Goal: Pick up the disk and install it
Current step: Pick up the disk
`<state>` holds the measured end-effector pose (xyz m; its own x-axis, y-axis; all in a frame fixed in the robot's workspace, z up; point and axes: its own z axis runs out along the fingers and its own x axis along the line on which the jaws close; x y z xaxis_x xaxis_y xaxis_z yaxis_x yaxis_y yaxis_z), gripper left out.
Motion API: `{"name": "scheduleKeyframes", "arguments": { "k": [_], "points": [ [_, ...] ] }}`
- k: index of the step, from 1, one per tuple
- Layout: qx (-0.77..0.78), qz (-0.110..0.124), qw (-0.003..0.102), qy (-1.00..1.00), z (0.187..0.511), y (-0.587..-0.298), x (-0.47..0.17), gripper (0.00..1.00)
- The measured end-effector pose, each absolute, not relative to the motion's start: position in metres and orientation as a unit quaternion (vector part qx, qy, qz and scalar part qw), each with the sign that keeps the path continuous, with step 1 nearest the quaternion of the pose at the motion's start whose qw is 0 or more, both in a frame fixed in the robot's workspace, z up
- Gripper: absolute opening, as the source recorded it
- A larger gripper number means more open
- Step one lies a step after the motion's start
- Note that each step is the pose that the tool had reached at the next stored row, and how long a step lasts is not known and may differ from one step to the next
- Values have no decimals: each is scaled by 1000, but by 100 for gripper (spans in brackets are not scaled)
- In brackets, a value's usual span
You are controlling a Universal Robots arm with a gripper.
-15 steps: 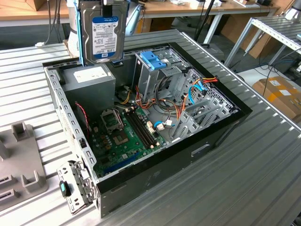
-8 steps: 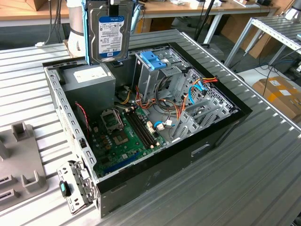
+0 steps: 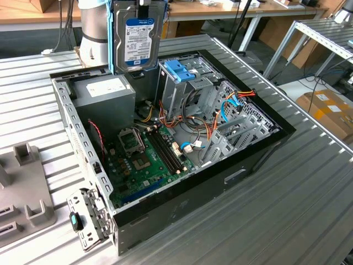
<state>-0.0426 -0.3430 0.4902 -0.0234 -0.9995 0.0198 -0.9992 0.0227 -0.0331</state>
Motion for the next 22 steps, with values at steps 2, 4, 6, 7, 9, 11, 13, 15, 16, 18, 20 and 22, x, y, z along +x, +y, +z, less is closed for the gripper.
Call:
{"name": "scheduleKeyframes", "arguments": {
  "k": [2, 4, 6, 7, 9, 11, 13, 15, 16, 18, 20, 22],
  "points": [
    [-699, -19, 5, 715, 490, -343, -36, 35],
    [-699, -19, 5, 715, 490, -343, -29, 35],
    [-699, -19, 5, 715, 490, -343, -20, 35],
    [-699, -19, 5, 715, 490, -343, -17, 35],
    [-699, -19, 5, 715, 490, -343, -11, 35],
    [-699, -19, 5, 715, 490, -343, -2, 35],
    [-699, -19, 4, 715, 490, -343, 5, 35],
    [-699, -19, 4, 715, 490, -343, 12, 35],
    [-699, -19, 5, 715, 490, -343, 16, 35],
    [-699, -19, 5, 715, 490, -343, 22, 35],
    [-699, -19, 5, 715, 490, -343, 27, 35],
    [-699, -19, 5, 715, 490, -343, 32, 35]
  ]
}}
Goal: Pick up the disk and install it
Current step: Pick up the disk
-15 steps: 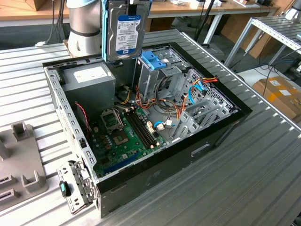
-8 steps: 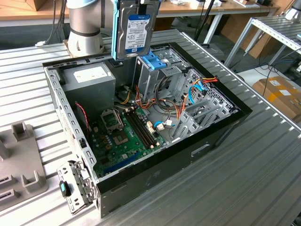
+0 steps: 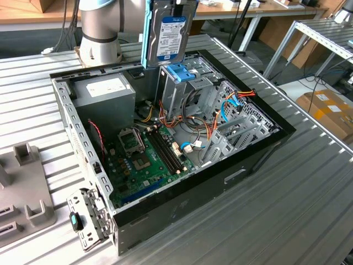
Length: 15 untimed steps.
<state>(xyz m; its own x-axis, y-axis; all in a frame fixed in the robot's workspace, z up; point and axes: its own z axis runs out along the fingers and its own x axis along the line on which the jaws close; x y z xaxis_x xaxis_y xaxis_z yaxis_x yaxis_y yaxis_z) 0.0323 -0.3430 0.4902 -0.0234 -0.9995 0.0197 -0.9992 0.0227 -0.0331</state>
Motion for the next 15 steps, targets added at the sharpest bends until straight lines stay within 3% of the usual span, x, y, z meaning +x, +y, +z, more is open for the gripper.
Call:
{"name": "scheduleKeyframes", "arguments": {
  "k": [15],
  "points": [
    [-699, -19, 5, 715, 490, -343, 59, 35]
  ]
}}
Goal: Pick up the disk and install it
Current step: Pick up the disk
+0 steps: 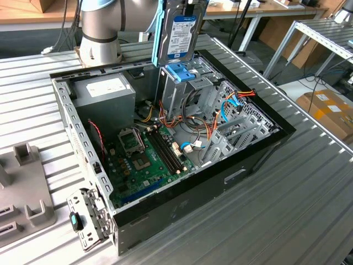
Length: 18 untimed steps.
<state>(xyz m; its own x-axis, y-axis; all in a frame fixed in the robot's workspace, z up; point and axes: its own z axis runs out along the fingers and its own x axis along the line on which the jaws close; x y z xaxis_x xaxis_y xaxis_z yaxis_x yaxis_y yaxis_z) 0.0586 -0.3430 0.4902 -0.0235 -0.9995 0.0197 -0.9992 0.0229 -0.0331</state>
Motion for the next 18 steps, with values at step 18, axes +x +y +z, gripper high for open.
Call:
{"name": "scheduleKeyframes", "arguments": {
  "k": [18],
  "points": [
    [-699, -19, 5, 715, 490, -343, 84, 35]
  ]
}}
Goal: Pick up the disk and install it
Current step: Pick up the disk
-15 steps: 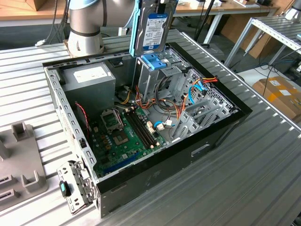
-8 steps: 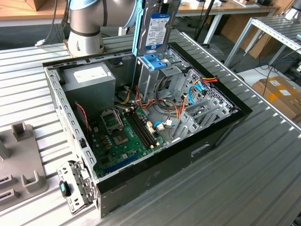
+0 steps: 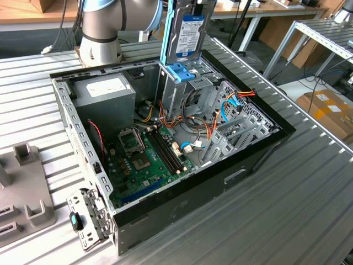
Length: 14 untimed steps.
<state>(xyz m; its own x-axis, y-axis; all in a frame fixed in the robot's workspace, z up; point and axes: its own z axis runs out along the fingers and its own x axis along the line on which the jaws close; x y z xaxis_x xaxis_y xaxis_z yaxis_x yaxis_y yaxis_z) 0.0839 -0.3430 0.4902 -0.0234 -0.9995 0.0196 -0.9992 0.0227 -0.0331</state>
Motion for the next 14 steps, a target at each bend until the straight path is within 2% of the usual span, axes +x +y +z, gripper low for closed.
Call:
{"name": "scheduleKeyframes", "arguments": {
  "k": [14],
  "points": [
    [-699, -19, 5, 715, 490, -343, 86, 35]
  ]
}}
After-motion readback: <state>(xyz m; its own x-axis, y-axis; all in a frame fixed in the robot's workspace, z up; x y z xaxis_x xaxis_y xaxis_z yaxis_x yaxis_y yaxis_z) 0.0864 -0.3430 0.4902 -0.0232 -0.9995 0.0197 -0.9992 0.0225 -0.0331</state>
